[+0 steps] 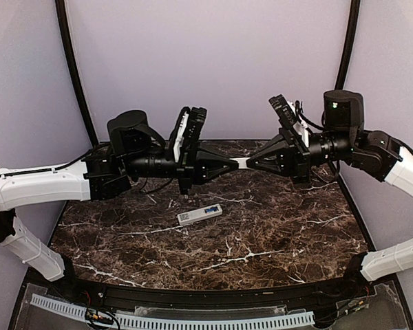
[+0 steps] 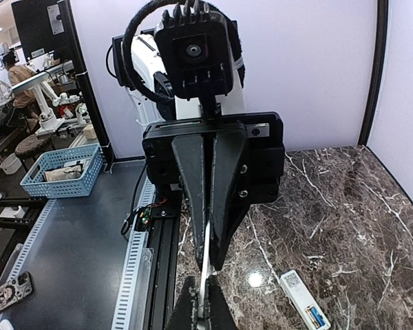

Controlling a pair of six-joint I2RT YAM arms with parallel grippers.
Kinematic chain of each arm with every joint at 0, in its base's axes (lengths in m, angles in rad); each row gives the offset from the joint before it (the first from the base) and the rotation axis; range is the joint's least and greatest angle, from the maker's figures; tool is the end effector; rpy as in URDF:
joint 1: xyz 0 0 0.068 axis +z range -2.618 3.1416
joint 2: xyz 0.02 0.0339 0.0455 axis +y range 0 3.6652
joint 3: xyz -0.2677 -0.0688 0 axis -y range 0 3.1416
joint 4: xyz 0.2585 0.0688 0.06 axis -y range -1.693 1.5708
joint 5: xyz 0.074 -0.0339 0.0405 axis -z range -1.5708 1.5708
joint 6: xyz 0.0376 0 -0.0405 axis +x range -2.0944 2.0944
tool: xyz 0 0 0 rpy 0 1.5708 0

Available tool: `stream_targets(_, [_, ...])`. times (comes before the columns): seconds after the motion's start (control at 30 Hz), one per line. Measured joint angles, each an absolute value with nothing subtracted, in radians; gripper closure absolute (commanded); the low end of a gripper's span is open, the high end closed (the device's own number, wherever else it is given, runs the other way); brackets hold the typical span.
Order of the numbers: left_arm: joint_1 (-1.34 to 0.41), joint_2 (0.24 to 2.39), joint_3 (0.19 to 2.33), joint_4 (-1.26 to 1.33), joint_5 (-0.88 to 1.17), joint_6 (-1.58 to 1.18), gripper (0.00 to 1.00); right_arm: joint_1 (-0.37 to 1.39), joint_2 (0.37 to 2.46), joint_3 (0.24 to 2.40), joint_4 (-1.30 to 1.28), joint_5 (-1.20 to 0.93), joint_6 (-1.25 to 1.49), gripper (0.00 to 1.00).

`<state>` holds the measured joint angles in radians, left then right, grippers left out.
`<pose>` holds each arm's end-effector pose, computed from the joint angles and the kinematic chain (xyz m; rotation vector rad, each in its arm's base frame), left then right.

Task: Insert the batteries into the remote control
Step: Pass from the left arm to the right, then move the remote control without the battery cover to the center of the board.

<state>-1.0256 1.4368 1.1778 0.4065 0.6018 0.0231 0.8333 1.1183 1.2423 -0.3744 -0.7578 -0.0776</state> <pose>0.1650 -0.3131 0.3860 1.2035 1.0158 -1.2290 0.1491 0.2026 0.4207 -1.3186 1.4006 1.2065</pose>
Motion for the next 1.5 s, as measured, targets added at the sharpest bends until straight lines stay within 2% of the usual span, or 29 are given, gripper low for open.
stream_targets(0.17, [-1.026, 1.436, 1.168, 0.424, 0.604, 0.022, 1.0, 0.833, 1.119, 1.24, -0.371, -0.76, -0.073, 1.0])
stream_targets(0.23, [-1.026, 1.436, 1.156, 0.437, 0.602, 0.022, 0.77, 0.833, 1.119, 1.234, -0.371, -0.759, -0.067, 1.0])
stream_targets(0.27, [-1.026, 1.436, 1.153, 0.439, 0.6, 0.024, 0.53, 0.833, 1.119, 1.23, -0.368, -0.758, -0.061, 1.0])
stream_targets(0.33, [-1.026, 1.436, 1.149, 0.442, 0.578, 0.033, 0.28, 0.823, 1.126, 1.229, -0.368, -0.756, -0.039, 1.0])
stream_targets(0.47, [-1.026, 1.406, 1.126, 0.408, 0.464, 0.071, 0.13, 0.767, 1.154, 1.229, -0.382, -0.749, 0.03, 1.0])
stream_targets(0.7, [-0.963, 1.317, 1.114, 0.155, 0.148, 0.147, 0.08, 0.564, 1.268, 1.208, -0.47, -0.717, 0.186, 1.0])
stream_targets(0.9, [-0.878, 1.5, 1.135, -0.087, -0.019, 0.201, 0.06, 0.471, 1.386, 1.158, -0.521, -0.717, 0.238, 1.0])
stream_targets(1.17, [-0.846, 1.857, 1.215, -0.35, 0.014, 0.362, 0.05, 0.432, 1.52, 1.155, -0.557, -0.739, 0.222, 1.0])
stream_targets(1.37, [-0.762, 1.925, 1.283, -0.394, 0.093, 0.417, 0.06, 0.432, 1.568, 1.155, -0.562, -0.777, 0.205, 1.0])
stream_targets(1.5, [-0.73, 1.951, 1.306, -0.393, 0.131, 0.439, 0.13, 0.432, 1.59, 1.155, -0.561, -0.801, 0.193, 1.0])
